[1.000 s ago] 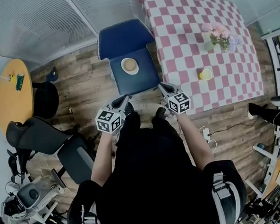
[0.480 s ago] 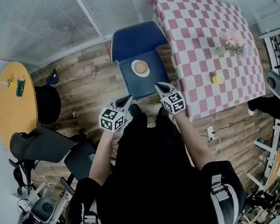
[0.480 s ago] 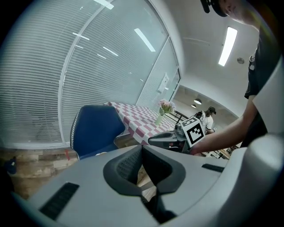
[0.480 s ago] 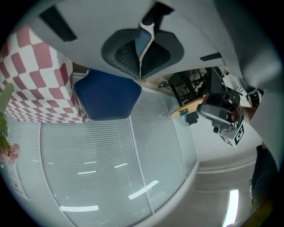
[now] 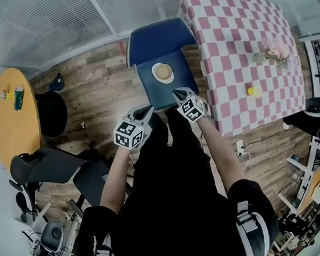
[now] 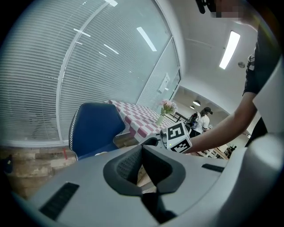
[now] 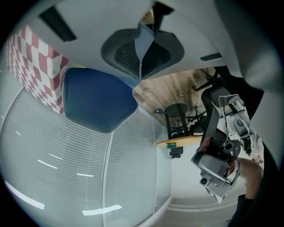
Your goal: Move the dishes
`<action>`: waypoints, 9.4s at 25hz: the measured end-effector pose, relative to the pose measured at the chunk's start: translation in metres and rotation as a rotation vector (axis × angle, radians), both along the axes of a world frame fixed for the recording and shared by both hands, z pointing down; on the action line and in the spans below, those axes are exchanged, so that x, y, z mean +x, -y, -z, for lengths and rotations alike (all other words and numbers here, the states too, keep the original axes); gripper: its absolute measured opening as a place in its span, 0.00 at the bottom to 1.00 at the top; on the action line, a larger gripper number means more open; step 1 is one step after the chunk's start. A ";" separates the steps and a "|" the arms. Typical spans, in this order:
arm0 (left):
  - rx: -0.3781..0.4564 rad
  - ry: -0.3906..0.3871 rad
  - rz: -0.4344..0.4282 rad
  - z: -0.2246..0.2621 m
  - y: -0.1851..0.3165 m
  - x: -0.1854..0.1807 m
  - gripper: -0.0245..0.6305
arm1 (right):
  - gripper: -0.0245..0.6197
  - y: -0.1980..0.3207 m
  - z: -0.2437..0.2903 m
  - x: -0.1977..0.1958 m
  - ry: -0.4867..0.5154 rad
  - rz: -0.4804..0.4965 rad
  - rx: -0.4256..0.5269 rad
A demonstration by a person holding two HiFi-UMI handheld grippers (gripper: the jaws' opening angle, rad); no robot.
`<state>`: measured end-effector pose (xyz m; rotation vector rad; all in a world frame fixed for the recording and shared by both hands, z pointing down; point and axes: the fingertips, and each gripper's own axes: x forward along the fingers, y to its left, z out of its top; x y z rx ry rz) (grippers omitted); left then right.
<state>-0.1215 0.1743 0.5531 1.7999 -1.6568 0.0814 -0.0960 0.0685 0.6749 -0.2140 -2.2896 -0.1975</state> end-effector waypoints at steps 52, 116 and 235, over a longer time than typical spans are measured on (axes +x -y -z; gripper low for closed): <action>-0.191 -0.147 0.136 -0.265 0.064 -0.077 0.07 | 0.11 0.074 -0.382 -0.115 -0.229 0.355 0.292; -0.010 0.015 -0.211 0.006 0.055 0.069 0.07 | 0.09 0.144 -0.002 0.112 -0.207 -0.061 0.555; -0.163 -0.129 0.116 -0.147 0.057 -0.046 0.07 | 0.06 0.093 -0.235 0.018 -0.346 -0.162 -0.157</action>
